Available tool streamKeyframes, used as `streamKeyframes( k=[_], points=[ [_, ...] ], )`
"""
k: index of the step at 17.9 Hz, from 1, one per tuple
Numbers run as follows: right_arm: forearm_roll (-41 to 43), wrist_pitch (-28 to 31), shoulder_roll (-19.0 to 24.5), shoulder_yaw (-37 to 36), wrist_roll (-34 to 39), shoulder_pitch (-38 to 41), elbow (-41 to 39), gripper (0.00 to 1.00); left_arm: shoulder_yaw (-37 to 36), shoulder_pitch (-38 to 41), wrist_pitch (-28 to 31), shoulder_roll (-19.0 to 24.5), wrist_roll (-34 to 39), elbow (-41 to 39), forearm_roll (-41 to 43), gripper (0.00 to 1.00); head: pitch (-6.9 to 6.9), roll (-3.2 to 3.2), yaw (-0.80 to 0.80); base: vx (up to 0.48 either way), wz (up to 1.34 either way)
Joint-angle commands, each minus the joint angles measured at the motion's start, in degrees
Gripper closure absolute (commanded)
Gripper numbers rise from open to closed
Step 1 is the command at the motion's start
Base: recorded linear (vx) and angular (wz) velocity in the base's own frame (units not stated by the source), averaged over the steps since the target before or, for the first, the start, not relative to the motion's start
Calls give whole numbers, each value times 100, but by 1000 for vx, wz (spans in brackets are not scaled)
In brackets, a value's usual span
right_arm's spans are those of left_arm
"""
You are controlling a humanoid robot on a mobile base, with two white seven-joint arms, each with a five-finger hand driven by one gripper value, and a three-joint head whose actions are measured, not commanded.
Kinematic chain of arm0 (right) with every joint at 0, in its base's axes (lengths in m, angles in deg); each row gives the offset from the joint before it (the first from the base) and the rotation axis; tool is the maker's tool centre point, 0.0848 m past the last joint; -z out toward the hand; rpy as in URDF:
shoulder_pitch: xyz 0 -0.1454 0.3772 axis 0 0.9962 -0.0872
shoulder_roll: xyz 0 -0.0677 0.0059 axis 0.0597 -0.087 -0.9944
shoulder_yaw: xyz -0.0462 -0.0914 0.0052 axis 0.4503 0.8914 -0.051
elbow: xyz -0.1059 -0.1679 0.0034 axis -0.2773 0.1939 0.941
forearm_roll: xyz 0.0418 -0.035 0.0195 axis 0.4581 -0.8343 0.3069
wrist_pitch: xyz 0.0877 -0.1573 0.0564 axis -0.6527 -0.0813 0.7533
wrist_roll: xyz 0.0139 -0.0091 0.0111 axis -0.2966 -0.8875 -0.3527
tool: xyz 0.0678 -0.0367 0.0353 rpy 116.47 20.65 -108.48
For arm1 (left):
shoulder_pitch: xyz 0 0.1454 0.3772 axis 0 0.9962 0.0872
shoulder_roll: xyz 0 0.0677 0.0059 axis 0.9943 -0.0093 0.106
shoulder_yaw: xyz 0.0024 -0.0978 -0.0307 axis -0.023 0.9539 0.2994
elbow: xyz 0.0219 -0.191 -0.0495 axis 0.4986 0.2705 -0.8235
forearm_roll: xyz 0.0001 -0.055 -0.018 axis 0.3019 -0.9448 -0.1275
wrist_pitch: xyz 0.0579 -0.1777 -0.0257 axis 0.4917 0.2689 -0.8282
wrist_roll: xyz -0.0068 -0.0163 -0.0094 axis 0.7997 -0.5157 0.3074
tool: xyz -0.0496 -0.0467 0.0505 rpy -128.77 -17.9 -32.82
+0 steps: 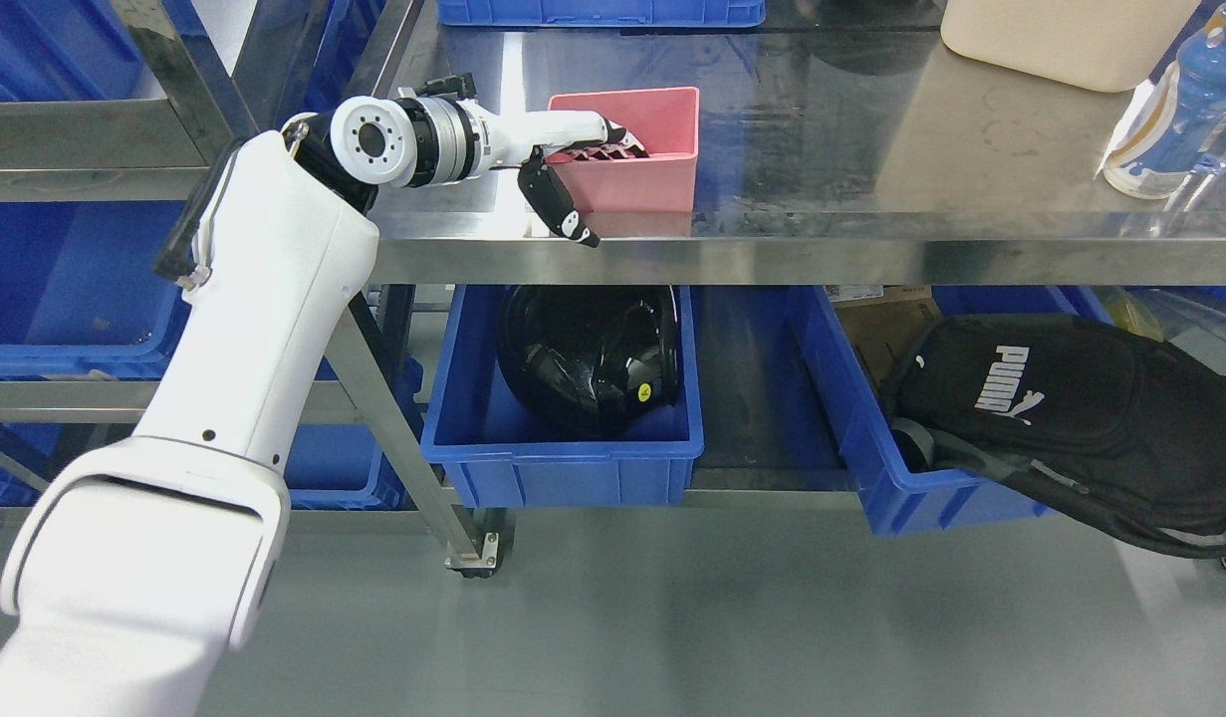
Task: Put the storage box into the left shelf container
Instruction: 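Grasp the pink box's rim with the left hand and lift it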
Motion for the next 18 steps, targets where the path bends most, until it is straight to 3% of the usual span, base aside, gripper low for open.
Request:
streamKeyframes(
  k=[1,3,6,11,16,18],
  points=[
    [0,0,-100,-26,-1,-9,-100,0,579,47,-119,32,222,276,-87,70,0,0,0,0,0],
    [0,0,-100,-26,-1,0,-100,0,931,64,-347,32,222,284,-315,89,0,0,0,-1,10],
    [0,0,-100,-26,-1,0,-100,0,1484,64,-383,32,222,390,-937,99,0,0,0,-4,-2],
    [0,0,-100,-26,-1,0,-100,0,1969,257,-322,32,125,390,-2819,100,0,0,0,3,-9],
    [0,0,-100,-26,-1,0,-100,0,2206,539,-269,32,2,390,-3128,100,0,0,0,0,3],
    [0,0,-100,-26,-1,0,-100,0,2461,548,-260,32,72,390,-3872,100,0,0,0,0,0]
  ],
)
